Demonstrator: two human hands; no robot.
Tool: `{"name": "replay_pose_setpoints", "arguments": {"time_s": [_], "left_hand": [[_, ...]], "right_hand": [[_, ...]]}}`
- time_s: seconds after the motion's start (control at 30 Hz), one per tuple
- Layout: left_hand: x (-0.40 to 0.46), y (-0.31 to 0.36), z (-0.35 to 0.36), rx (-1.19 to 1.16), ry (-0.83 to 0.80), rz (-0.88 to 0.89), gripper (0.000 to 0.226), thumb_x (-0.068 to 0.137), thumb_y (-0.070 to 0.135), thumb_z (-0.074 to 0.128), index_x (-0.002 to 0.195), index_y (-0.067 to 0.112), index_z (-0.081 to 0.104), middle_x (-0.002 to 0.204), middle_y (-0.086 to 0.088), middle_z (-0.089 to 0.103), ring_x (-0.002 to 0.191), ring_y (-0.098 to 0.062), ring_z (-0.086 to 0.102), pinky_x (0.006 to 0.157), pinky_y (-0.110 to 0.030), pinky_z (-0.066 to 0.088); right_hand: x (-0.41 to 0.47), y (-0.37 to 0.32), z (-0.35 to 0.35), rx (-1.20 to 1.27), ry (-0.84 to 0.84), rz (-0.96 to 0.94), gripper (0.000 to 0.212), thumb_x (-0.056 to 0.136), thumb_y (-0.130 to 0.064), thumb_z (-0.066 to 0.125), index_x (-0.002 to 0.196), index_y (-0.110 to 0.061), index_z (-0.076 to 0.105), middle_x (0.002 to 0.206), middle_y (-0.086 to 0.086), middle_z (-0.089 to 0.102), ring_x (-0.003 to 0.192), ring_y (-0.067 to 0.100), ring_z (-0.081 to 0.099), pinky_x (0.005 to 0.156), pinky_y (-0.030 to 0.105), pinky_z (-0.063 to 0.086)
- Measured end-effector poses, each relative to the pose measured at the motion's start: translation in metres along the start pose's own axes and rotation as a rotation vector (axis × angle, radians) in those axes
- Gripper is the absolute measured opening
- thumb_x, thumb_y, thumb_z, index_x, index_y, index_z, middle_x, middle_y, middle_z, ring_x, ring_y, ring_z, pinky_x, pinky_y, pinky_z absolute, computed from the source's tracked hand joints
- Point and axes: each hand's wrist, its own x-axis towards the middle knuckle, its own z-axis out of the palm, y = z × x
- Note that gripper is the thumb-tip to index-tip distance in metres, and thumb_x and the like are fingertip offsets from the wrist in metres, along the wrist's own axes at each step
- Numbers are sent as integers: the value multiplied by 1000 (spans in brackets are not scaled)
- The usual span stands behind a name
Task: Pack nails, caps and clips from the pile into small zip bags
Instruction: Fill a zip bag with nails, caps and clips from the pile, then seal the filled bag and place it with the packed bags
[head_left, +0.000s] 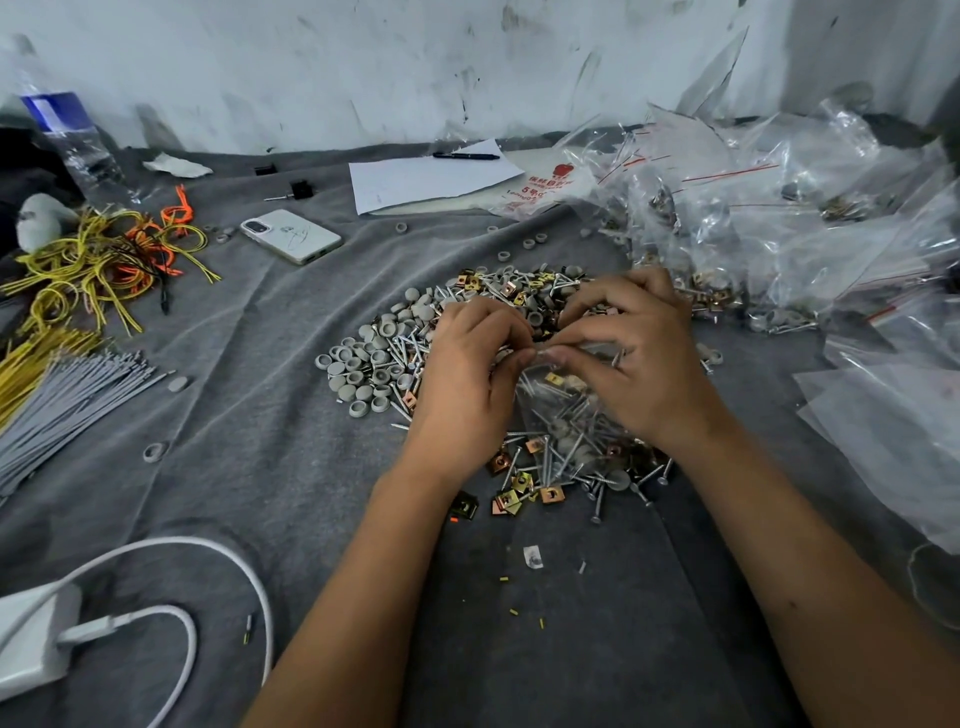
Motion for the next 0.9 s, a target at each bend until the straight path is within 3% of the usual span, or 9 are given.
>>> {"name": "replay_pose_setpoints", "arguments": {"time_s": [0.37, 0.57, 0.73, 0.83, 0.9], "left_hand": [[1, -1, -11, -141, 59, -151, 8, 92, 0, 70, 88, 6, 66, 98, -4, 69, 95, -25, 63, 86, -48, 51], [0, 5, -14, -187, 73, -228, 7, 95, 5, 69, 89, 6, 66, 96, -2, 69, 93, -19, 63, 85, -41, 53], [-2, 11, -11, -274, 80, -341, 9, 103, 11, 60, 94, 10, 63, 100, 0, 68, 94, -14, 63, 84, -30, 54], [-4, 17, -9, -494, 93, -436, 12, 106, 10, 55, 102, 2, 62, 102, -13, 71, 95, -27, 69, 83, -35, 59], [-5, 21, -9, -637, 58, -469, 16, 104, 9, 57, 113, -3, 61, 102, -15, 76, 93, -27, 75, 79, -33, 61]], "right_hand": [[1, 21, -13, 193, 83, 222, 12, 85, -28, 79, 94, -20, 77, 96, -5, 69, 108, 24, 53, 95, 46, 44], [0, 22, -11, 316, 73, 262, 8, 87, -21, 79, 95, -19, 77, 91, -5, 67, 90, 11, 63, 82, 23, 51], [0, 27, -9, 396, 163, 316, 9, 83, -29, 84, 83, -26, 76, 81, -1, 65, 79, 19, 63, 74, 29, 52], [0, 26, -5, 503, 161, 311, 10, 87, -26, 81, 80, -24, 74, 80, -8, 62, 76, 10, 59, 71, 23, 48], [1, 24, -6, 610, 164, 334, 7, 89, -24, 79, 83, -22, 76, 82, -8, 62, 77, 8, 59, 70, 21, 50]]}}
